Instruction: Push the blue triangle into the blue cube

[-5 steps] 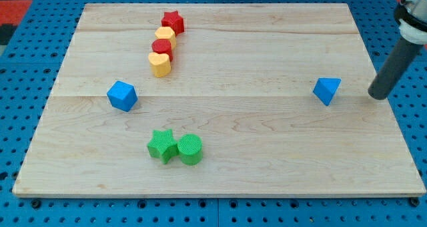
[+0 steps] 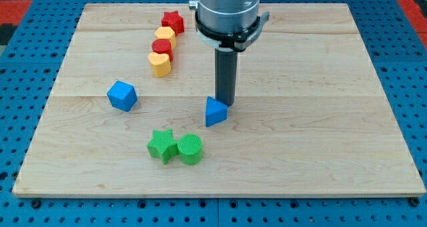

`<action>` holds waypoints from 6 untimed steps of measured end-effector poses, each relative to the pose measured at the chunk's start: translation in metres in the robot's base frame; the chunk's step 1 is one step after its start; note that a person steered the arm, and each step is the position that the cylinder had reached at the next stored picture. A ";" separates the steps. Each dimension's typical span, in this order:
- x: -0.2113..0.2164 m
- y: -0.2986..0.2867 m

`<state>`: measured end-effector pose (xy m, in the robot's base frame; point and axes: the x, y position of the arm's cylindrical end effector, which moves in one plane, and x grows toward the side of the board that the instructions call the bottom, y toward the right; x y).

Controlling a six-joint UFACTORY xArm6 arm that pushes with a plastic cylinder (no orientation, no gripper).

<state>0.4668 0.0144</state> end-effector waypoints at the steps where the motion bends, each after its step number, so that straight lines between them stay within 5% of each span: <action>1: 0.025 0.001; 3: 0.059 -0.010; 6: 0.002 -0.073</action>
